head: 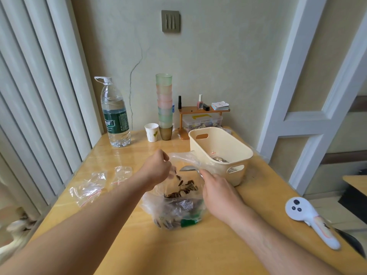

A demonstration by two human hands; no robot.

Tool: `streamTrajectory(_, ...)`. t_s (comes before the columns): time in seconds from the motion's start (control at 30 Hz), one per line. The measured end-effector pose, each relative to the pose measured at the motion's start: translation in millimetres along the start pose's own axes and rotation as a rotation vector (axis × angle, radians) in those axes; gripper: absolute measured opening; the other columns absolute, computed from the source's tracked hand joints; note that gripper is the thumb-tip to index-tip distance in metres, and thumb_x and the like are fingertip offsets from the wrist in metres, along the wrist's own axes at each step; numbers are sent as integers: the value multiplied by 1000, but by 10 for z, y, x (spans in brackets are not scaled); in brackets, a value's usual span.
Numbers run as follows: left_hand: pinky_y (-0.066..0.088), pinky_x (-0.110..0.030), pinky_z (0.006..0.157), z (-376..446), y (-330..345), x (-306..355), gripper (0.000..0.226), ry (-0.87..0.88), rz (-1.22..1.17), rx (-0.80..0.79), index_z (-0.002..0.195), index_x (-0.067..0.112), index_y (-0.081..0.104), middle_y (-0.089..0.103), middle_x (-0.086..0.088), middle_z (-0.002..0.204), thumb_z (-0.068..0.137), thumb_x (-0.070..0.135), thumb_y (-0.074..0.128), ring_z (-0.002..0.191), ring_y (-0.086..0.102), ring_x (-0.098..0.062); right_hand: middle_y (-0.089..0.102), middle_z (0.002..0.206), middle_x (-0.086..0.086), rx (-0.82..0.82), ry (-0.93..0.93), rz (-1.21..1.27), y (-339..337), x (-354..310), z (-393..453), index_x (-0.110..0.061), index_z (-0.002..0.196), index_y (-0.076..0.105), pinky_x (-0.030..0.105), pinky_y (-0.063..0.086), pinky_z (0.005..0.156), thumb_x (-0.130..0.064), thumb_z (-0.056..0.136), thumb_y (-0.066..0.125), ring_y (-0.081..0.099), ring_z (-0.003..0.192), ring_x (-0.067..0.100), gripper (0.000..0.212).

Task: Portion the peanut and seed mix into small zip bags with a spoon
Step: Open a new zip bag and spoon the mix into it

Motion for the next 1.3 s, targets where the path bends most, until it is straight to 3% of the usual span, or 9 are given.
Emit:
streamTrajectory(0.23,58,-40,66,-56,114,24,38,70,138,-90,120,30,45,76,-5,92,95,41,72,82,72,-24,62,118,11,6,9,11,50,16,36,-23,149,39,40,49,89,-10,102,41,62,111,33,49)
streamTrajectory(0.4,55,-37,52,-70,147,-20,42,126,233,-73,126,39,43,73,-4,95,100,8,53,73,65,-24,62,121,14,-23,34,-12,124,98,43,-21,147,40,43,51,94,-9,101,40,61,114,35,48)
streamTrajectory(0.6,35,-30,47,-113,90,-15,66,115,183,-90,102,40,53,71,-2,113,81,-15,23,63,46,-20,63,122,14,-42,33,-68,157,139,62,-20,150,36,40,48,91,-2,98,42,62,113,35,56)
streamTrajectory(0.67,43,-27,49,-129,125,-30,72,142,318,-135,112,42,56,67,0,125,83,-15,25,75,57,-20,62,122,14,-46,38,-75,168,140,66,-20,150,36,40,48,89,-1,97,42,61,113,35,56)
streamTrajectory(0.83,51,-33,92,-90,247,-133,54,68,485,-185,135,31,65,55,-8,150,99,3,37,127,56,-29,63,116,14,-50,33,-64,206,106,58,-19,141,40,39,43,78,-5,100,42,63,107,36,43)
streamTrajectory(1.0,48,-24,50,0,262,-203,47,12,292,-123,132,22,66,69,-5,119,98,1,42,72,63,-18,63,113,12,-100,22,-99,214,90,41,-20,135,44,39,45,77,-6,100,41,62,105,35,38)
streamTrajectory(1.1,49,-24,61,62,234,-224,48,-43,134,-111,121,15,69,68,-5,102,93,-10,40,78,61,-17,63,113,13,-122,35,-105,199,124,34,-21,136,44,39,47,81,-3,98,42,62,106,35,41)
streamTrajectory(1.2,48,-26,68,67,253,-204,50,-53,84,-203,122,12,69,53,0,80,85,-20,57,63,49,-13,64,113,14,-145,46,-93,212,152,18,-22,134,43,40,48,84,-3,98,43,62,108,36,40)
streamTrajectory(1.3,48,-22,64,58,267,-178,46,-16,175,-197,120,21,68,59,0,95,83,-3,80,76,58,-14,63,110,10,-150,61,-101,207,177,-6,-24,127,44,42,52,79,-7,98,43,62,103,34,34)
Point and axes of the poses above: each hand's wrist, its own z-axis towards the middle knuckle, its own y-axis out of the palm, x = y × z, the point moved 5 cm from there along z, towards the middle knuckle
